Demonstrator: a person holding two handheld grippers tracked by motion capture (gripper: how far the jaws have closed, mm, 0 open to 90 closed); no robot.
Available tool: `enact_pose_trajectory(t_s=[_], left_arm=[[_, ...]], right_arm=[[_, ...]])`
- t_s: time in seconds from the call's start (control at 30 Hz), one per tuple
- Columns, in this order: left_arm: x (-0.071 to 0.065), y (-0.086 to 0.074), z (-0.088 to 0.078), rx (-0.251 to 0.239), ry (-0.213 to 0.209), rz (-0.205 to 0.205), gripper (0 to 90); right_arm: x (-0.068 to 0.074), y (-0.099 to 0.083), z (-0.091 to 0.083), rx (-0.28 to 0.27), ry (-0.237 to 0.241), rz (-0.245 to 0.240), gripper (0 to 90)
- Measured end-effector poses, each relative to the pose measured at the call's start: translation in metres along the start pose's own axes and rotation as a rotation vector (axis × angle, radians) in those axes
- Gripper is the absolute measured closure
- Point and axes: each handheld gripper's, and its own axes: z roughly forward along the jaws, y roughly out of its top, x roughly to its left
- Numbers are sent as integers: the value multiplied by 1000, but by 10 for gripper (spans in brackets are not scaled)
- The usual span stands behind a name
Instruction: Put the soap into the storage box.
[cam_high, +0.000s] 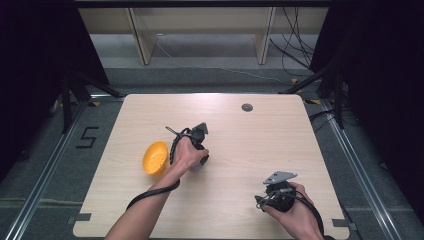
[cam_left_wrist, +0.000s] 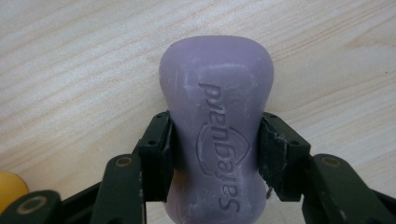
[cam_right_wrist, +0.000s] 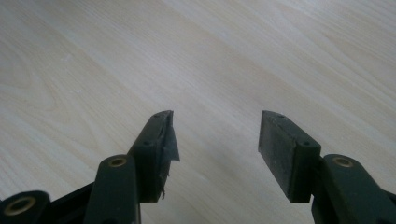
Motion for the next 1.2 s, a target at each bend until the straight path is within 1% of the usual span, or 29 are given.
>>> enact_pose_trajectory(t_s=[0.07,0.17,0.2,0.23,0.33,0.4,0.47,0.5,0.57,0.63,0.67,0.7,0.73,0.77,0.8,0.87,0.9,0.97,1.0,1.03,1.07,1.1,1.13,1.17,1.2], left_arm=[[1,0,0,-8,3,8,494],[0,-1,-2,-10,-1,0,494],[1,-1,-3,-8,-3,13,494],[0,-1,-4,-21,-1,4,494],[-1,-2,-7,-39,-5,8,494],[-1,-2,-9,-42,-8,14,494],[-2,-3,-10,-49,-11,9,494],[-2,-4,-10,-75,-8,15,494],[-3,-6,-12,-82,-11,14,494],[-4,-7,-13,-122,-20,6,494],[-4,-8,-14,-128,-19,3,494],[-3,-9,-16,-128,-20,16,494],[-3,-9,-16,-140,-23,17,494],[-3,-9,-16,-140,-23,17,494],[-1,-10,-18,-152,-27,43,494],[-1,-11,-19,-151,-27,45,494],[-2,-12,-20,-155,-30,34,494],[-3,-13,-24,-159,-29,34,494],[-5,-14,-26,-159,-34,20,494],[-5,-14,-26,-159,-34,20,494],[-6,-14,-29,-141,-42,8,494],[-5,-14,-30,-142,-38,27,494],[-7,-16,-31,-146,-44,18,494],[-7,-16,-31,-146,-44,18,494],[-7,-16,-32,-147,-49,29,494]], right_arm=[[0,0,0,0,0,0,457],[0,0,0,1,0,1,457],[0,0,0,0,-1,2,457],[0,0,0,-1,-1,0,457],[0,0,0,-1,-2,0,456],[0,0,0,-2,-3,2,456],[0,0,0,-5,-5,-3,456],[0,0,-1,-3,-5,2,456],[0,0,-1,-4,-6,3,456],[0,0,-1,-5,-6,5,456],[0,0,-1,-6,-6,6,456],[0,0,-1,-6,-6,6,456],[0,0,-1,-6,-6,6,456],[0,0,-1,-7,-7,6,455],[0,0,-1,-7,-7,6,455],[0,0,-1,-7,-7,6,455],[0,0,-1,-6,-6,5,455],[0,0,-1,-6,-7,9,455],[0,0,-1,-6,-7,10,455],[0,0,-1,-6,-7,10,455],[0,0,-1,-6,-8,9,454],[0,0,-1,-6,-7,7,454],[0,0,-1,-10,-9,19,454],[0,0,-1,-10,-9,19,454],[0,0,-1,-11,-9,18,454]])
